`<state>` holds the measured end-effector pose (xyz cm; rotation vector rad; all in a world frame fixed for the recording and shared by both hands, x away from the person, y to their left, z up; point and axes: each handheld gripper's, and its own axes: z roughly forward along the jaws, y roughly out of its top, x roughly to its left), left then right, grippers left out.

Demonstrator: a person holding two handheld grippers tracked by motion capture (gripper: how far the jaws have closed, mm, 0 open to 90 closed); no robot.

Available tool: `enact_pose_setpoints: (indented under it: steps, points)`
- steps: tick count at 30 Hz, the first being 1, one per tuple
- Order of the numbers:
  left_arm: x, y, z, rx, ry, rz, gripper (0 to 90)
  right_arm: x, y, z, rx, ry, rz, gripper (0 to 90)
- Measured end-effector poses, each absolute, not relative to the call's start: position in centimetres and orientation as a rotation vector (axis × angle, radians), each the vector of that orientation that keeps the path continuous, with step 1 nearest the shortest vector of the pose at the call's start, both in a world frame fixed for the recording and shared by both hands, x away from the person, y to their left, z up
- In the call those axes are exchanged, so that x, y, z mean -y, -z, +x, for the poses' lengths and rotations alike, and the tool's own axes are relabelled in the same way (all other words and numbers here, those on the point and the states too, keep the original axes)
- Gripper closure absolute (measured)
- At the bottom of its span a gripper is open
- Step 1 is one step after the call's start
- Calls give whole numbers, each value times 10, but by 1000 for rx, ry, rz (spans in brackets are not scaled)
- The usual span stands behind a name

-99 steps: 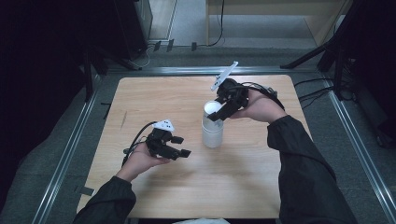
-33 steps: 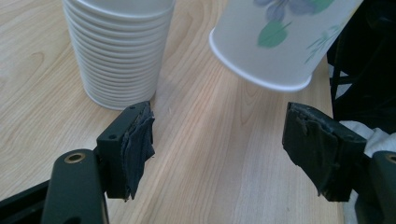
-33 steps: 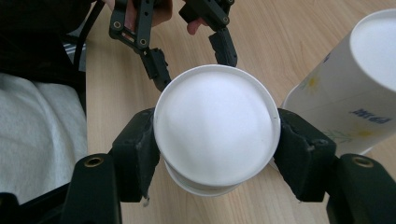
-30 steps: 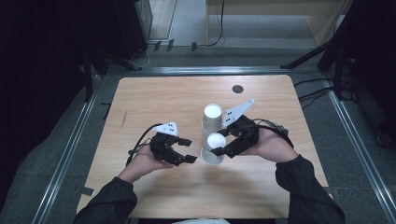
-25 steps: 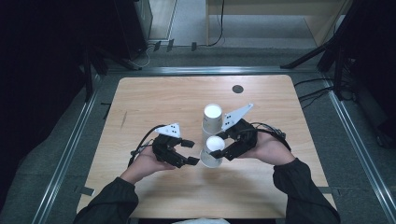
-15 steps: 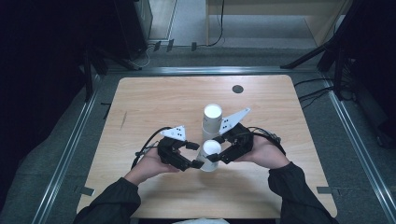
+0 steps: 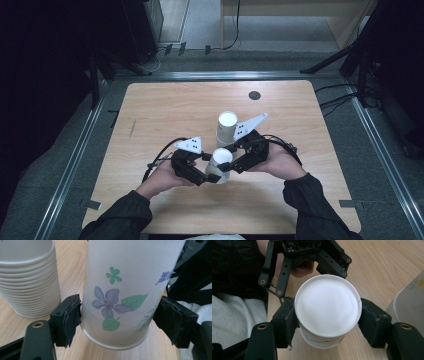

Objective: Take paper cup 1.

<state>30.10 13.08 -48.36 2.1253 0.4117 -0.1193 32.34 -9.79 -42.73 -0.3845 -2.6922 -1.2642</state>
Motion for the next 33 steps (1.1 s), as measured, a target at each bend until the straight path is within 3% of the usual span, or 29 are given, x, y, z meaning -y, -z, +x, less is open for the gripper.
enact_pose_setpoints:
  steps: [16,17,18,21,33]
  points:
    - [-133,481,298,-363,105,2122,334,98,428,324,2677,1267,-375,361]
    - [-134,481,298,-365,107,2122,334,98,428,324,2677,1264,-375,357]
    - [-135,480,298,-363,113,2121,335,97,428,324,2684,1269,-385,286]
    - [-138,478,299,-358,105,2136,337,99,430,323,2703,1263,-396,243]
    - [-142,459,304,-334,91,2242,338,117,446,305,2719,1380,-409,251]
